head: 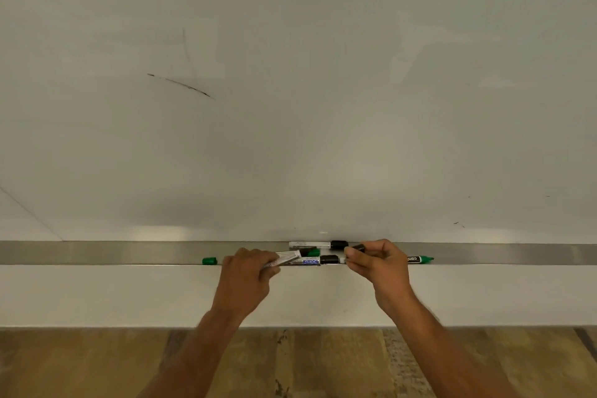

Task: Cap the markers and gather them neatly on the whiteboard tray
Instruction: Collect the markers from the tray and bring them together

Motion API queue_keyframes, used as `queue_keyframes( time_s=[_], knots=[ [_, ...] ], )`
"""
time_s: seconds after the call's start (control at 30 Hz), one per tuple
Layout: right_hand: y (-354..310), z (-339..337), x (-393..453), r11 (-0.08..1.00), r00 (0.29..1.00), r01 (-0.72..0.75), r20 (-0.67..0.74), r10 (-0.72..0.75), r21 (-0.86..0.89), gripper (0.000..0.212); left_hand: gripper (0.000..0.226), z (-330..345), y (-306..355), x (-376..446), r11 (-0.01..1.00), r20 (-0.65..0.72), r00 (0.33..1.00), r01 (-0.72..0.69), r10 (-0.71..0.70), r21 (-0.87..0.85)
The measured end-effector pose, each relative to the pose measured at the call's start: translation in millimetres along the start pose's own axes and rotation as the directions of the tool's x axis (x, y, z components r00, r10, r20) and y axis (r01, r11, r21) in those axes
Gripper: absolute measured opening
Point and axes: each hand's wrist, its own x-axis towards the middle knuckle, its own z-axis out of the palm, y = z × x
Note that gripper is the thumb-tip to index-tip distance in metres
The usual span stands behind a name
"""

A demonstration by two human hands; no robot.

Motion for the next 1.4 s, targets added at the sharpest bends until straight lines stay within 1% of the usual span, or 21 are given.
queue_keyframes(
  time_s=[0.1,0.2,0.37,0.57,0.63,0.77,0.83,1.0,1.1,1.2,1.27,1.3,1.37,1.4],
  knots=[
    [0,4,-9,0.996,0.999,0.023,0.034,-0.026,0.083,0.016,0.023,3,12,-7,0.999,-0.020,0.999,-0.049,0.049,0.001],
    [2,8,-16,0.994,0.993,0.086,0.069,-0.091,0.065,0.009,0.025,3,22,-9,0.997,-0.022,0.997,-0.074,0.074,-0.009],
    [1,14,-23,0.984,0.979,0.178,0.095,-0.179,0.025,0.008,0.026,-1,30,-6,0.996,-0.010,0.996,-0.088,0.088,-0.034],
    [3,17,-25,0.978,0.969,0.208,0.142,-0.204,-0.015,0.010,0.024,-5,39,-6,0.989,-0.022,0.991,-0.136,0.135,-0.053],
    [3,17,-26,0.979,0.969,0.203,0.149,-0.198,-0.015,0.011,0.025,-5,41,-6,0.987,-0.005,0.990,-0.142,0.142,-0.079],
    [-2,17,-24,0.979,0.969,0.202,0.150,-0.196,-0.025,0.014,0.027,-2,45,-3,0.971,0.072,0.990,-0.101,0.119,-0.218],
    [-4,17,-25,0.976,0.967,0.214,0.145,-0.208,-0.028,0.020,0.027,-3,48,-2,0.960,0.112,0.986,-0.090,0.124,-0.266],
    [-1,17,-29,0.974,0.966,0.225,0.137,-0.221,-0.014,0.030,0.025,-13,50,3,0.945,0.179,0.979,-0.035,0.098,-0.324],
    [0,18,-30,0.973,0.963,0.231,0.149,-0.225,-0.021,0.029,0.028,-21,46,9,0.937,0.271,0.959,0.022,0.078,-0.349],
    [-3,20,-30,0.974,0.963,0.225,0.154,-0.220,-0.016,0.023,0.023,-31,43,19,0.929,0.361,0.927,0.040,0.103,-0.369],
    [-3,22,-28,0.982,0.974,0.188,0.127,-0.190,0.026,0.017,0.019,-36,40,27,0.927,0.367,0.927,0.062,0.085,-0.370],
    [-2,24,-27,0.986,0.981,0.156,0.104,-0.162,0.058,0.015,0.018,-39,36,31,0.923,0.346,0.936,0.077,0.063,-0.376],
    [4,29,-24,0.988,0.995,0.075,0.050,-0.082,0.133,0.012,0.023,-43,20,37,0.924,0.289,0.957,0.107,0.004,-0.367],
    [8,32,-22,0.987,0.999,0.036,0.020,-0.040,0.159,0.010,0.028,-46,8,39,0.939,0.261,0.965,0.118,-0.032,-0.322]
  ],
)
